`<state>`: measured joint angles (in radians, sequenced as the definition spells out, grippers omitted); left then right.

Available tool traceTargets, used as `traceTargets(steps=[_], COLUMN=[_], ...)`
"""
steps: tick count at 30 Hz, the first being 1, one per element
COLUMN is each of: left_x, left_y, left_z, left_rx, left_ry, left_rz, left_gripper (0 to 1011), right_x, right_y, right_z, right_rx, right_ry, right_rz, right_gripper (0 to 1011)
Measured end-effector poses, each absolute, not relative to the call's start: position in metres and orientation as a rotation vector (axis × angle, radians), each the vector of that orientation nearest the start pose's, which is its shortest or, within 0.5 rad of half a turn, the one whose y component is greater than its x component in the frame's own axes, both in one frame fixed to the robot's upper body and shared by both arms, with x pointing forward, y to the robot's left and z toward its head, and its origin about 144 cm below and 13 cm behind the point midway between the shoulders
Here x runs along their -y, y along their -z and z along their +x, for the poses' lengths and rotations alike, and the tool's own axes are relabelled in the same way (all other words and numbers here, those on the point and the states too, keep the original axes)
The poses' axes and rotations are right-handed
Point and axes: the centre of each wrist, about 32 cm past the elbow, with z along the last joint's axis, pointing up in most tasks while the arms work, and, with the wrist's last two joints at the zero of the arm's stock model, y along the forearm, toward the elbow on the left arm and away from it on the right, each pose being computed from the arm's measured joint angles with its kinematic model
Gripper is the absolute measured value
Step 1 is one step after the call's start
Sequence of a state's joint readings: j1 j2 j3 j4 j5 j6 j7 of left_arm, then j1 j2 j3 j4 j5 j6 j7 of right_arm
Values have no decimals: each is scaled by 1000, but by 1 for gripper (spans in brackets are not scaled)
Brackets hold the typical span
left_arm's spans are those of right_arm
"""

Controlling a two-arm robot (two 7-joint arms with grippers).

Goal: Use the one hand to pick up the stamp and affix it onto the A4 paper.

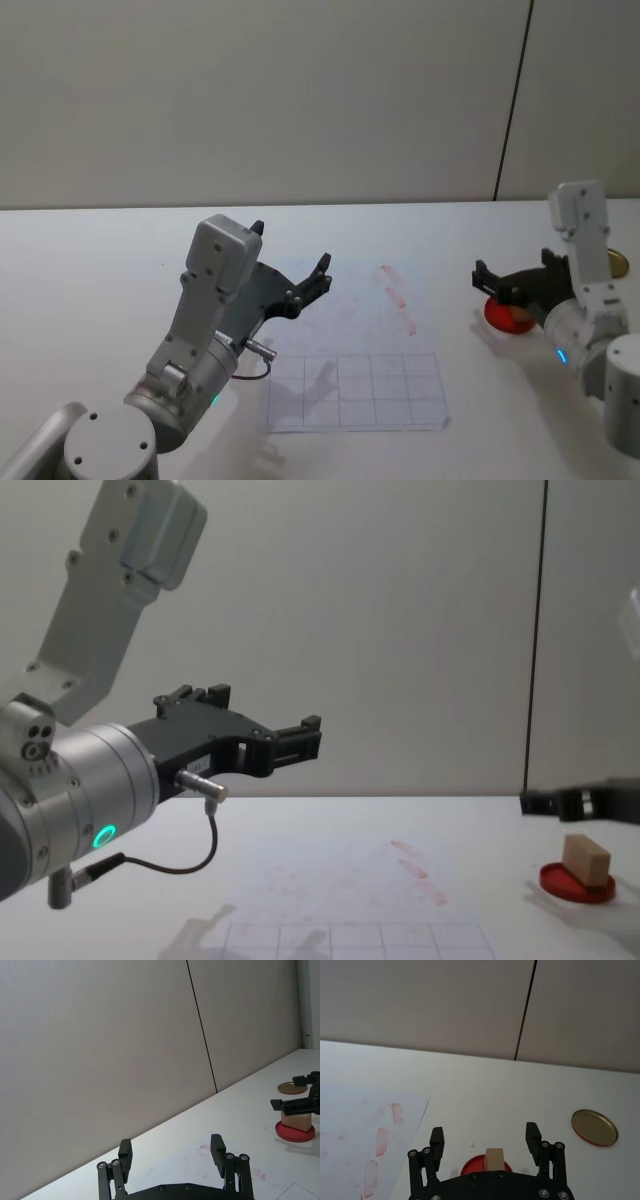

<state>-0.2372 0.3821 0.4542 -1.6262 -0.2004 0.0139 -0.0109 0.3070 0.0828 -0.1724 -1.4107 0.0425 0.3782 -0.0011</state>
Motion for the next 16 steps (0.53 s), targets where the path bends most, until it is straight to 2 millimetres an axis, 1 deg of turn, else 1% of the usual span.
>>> traceTargets(steps=[10, 16], left_x=[-198, -198], left_y=[-1204, -1204], left_z=[492, 492], left_rx=[268, 268], left_ry=[-1124, -1124], left_rz=[61, 61], left_gripper=[993, 993], right_x=[202, 203], right_y=[-1211, -1216], right_z=[520, 511], right_rx=[18, 63], right_ry=[1434, 1435], right_rz=[-189, -163], right_gripper=[1001, 1001])
